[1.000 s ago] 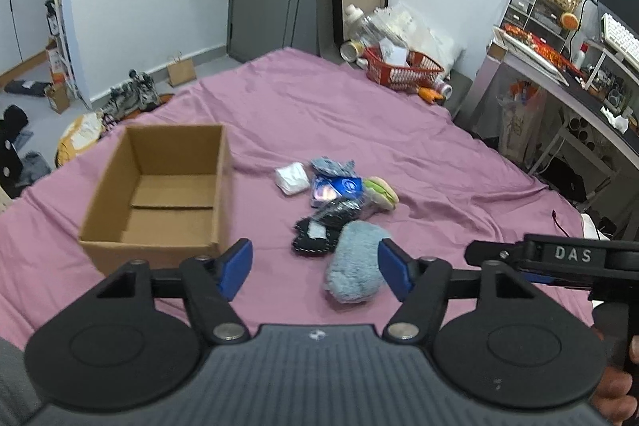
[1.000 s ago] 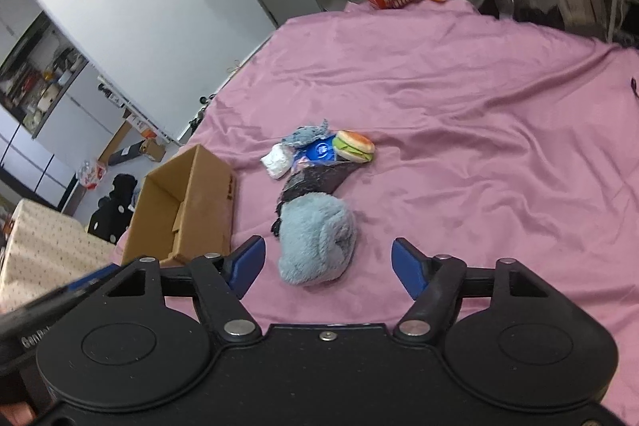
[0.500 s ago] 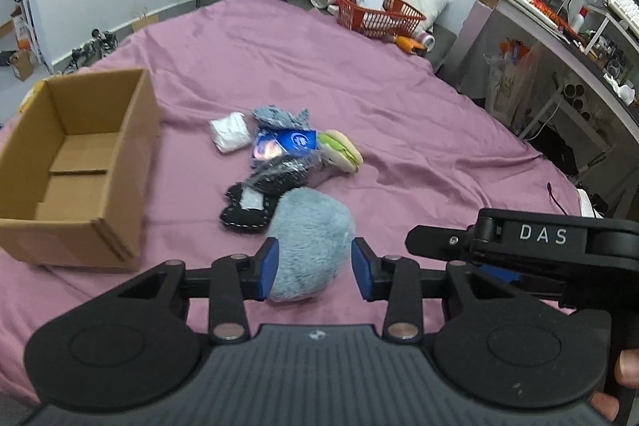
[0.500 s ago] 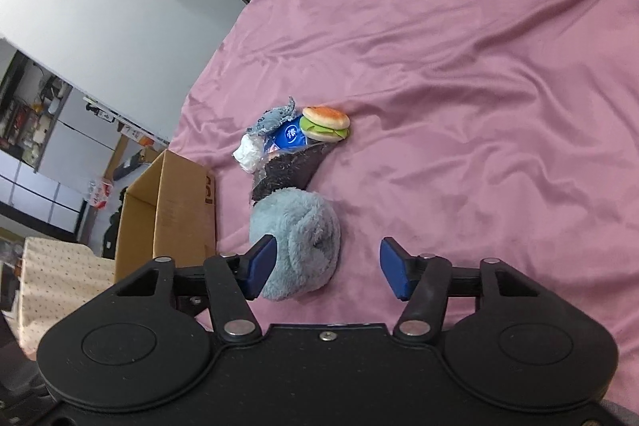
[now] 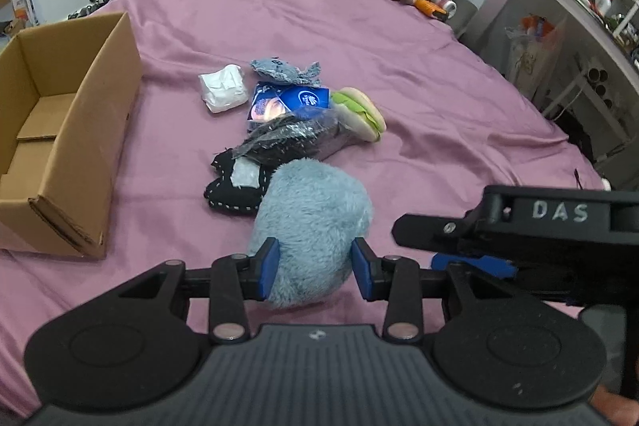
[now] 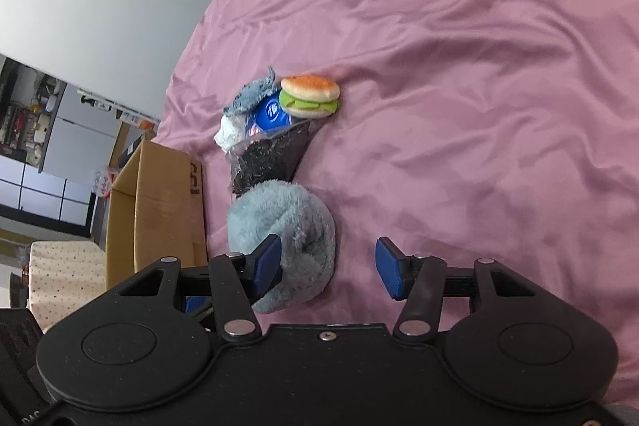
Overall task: Organize soft objects
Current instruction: 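Move both tools toward the light-blue plush and open the fingers around it, then close the left and right tools on the light-blue plush together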
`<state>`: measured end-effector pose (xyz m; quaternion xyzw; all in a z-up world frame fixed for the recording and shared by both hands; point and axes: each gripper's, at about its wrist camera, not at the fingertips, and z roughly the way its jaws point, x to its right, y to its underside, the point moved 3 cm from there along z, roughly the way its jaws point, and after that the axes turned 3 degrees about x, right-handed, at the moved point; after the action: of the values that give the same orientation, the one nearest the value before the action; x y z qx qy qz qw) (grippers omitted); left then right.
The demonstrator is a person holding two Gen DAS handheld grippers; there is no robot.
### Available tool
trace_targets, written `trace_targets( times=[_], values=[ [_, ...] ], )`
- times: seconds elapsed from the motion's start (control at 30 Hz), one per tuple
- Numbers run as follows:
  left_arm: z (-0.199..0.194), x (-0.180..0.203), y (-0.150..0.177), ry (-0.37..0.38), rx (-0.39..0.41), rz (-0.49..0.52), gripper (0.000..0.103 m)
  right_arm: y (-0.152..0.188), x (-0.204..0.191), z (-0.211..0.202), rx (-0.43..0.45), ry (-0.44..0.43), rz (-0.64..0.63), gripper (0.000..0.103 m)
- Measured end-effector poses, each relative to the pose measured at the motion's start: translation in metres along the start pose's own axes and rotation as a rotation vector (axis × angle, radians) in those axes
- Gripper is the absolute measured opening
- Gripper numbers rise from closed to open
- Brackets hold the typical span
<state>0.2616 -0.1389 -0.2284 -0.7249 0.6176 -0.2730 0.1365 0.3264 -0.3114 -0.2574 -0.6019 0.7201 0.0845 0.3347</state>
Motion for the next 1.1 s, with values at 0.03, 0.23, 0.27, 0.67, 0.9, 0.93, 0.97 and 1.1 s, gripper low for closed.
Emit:
trace_targets(
  times=[0.03, 0.23, 0.27, 0.67, 0.9, 0.93, 0.97, 1.1],
  values=[
    [0.0, -0.002, -0.002, 0.001, 0.008, 0.0, 0.039, -0.001, 0.0, 0.003, -0.007, -0.003, 0.002, 0.052],
    [-0.007, -0.014, -0.013, -0.063, 0.061, 0.002, 0.039, -0.004, -0.005, 0.021, -0.031, -0.009, -0.014, 0.05],
    [-0.008, -0.016, -0.015, -0.071, 0.065, 0.006, 0.039, -0.005, -0.006, 0.024, -0.037, -0.018, -0.012, 0.047],
    [-0.006, -0.046, -0.023, -0.103, 0.068, -0.038, 0.039, -0.006, -0.027, 0.047, -0.055, -0.054, -0.06, 0.034],
    [-0.008, -0.049, -0.023, -0.046, 0.072, -0.066, 0.033, 0.0, -0.036, 0.05, -0.042, -0.102, -0.067, 0.016],
    [-0.006, -0.05, -0.022, -0.042, 0.066, -0.068, 0.03, 0.0, -0.035, 0.048, -0.037, -0.103, -0.064, 0.016],
    [-0.003, -0.051, -0.021, -0.05, 0.062, -0.072, 0.029, 0.0, -0.034, 0.048, -0.035, -0.099, -0.066, 0.016],
    [0.002, -0.057, -0.019, -0.035, 0.06, -0.106, 0.028, 0.002, -0.033, 0.048, -0.035, -0.096, -0.07, 0.016]
  ],
)
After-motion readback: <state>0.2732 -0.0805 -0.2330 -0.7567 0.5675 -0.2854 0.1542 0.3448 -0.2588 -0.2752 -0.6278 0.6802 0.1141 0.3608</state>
